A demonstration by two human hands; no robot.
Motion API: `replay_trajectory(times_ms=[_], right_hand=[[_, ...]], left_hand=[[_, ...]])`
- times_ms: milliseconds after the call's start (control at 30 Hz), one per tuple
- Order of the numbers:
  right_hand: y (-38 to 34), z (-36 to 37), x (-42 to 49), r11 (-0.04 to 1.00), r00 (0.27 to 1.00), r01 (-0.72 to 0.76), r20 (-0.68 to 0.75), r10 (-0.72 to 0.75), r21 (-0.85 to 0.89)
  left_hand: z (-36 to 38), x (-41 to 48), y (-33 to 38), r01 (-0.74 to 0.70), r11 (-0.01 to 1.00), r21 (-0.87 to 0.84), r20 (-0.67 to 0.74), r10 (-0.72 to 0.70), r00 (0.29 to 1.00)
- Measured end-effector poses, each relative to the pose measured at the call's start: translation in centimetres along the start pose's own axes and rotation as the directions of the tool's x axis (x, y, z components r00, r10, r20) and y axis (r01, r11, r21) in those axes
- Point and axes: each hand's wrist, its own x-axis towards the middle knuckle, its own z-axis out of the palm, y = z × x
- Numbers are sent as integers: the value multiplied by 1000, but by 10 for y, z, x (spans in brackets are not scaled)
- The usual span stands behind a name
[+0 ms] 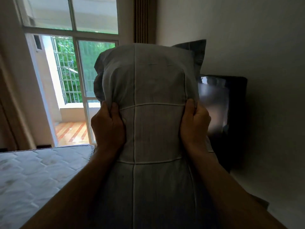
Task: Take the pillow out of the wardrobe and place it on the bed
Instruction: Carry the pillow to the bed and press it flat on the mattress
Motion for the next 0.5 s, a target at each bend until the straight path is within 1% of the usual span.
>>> replay_trajectory(times_ms=[100, 200, 300, 500], right_hand=[[22, 36, 25, 999, 999, 10, 31, -12, 54], [41, 67, 50, 996, 998, -10, 63, 4, 93], [60, 98, 72, 993, 997, 4, 81, -13, 115], [100, 161, 96, 993, 995, -2, 104, -10, 118]], left_hand=[[29, 22, -18, -20, 1000, 18, -30, 21, 999], [55, 42, -33, -32, 998, 60, -55, 35, 998], [80, 59, -52, -24, 996, 82, -85, 31, 996], [123, 88, -101, 2, 995, 103, -86, 7, 996]])
